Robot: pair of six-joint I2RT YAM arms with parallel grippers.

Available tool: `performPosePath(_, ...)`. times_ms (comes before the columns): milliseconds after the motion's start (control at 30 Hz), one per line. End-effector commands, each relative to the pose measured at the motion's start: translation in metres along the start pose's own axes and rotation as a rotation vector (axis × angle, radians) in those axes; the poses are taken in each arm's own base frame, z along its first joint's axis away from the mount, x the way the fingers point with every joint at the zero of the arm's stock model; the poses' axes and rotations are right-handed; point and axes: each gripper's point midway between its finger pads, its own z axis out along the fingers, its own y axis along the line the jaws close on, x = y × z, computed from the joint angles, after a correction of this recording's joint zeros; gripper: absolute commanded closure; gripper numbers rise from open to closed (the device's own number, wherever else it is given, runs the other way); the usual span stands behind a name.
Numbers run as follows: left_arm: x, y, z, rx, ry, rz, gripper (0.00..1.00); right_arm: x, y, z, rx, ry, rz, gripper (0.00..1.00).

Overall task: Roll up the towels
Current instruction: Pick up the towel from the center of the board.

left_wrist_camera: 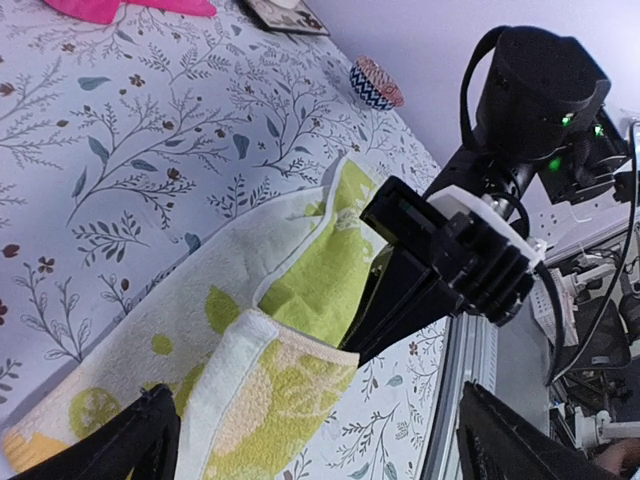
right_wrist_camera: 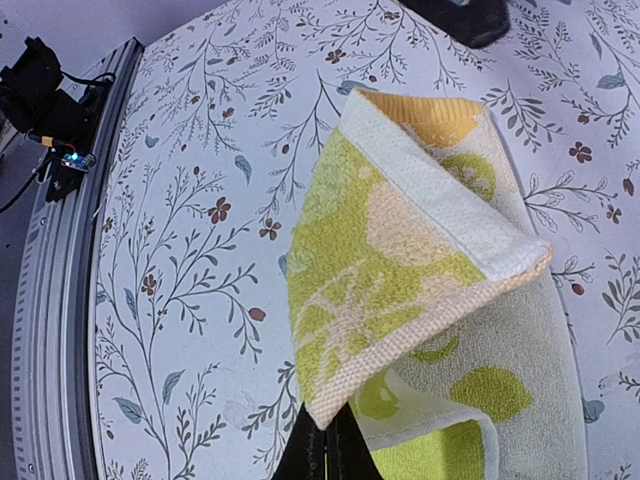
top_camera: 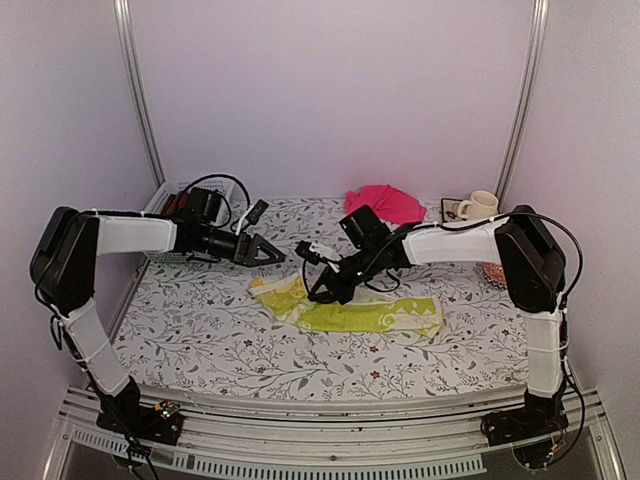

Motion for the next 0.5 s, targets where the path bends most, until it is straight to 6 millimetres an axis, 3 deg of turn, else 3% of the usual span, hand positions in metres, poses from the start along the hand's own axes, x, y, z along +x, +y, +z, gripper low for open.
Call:
performPosePath(0, -0.017, -0.009, 0.007, 0.178, -0.043, 0.067, 0.03, -0.024, 0.015, -0.019, 0.022, -0.028, -0.073, 0.98)
performPosePath(300, -0.02, 0.013, 0.032, 0.287, -0.016, 0.069, 0.03, -0.034, 0.025, -0.026, 0.024, -0.041, -0.116, 0.98)
performPosePath(467, -0.015, 0.013, 0.04, 0.356, 0.005, 0.054, 0.04, -0.03, 0.026, -0.028, 0.031, -0.037, -0.117, 0.98)
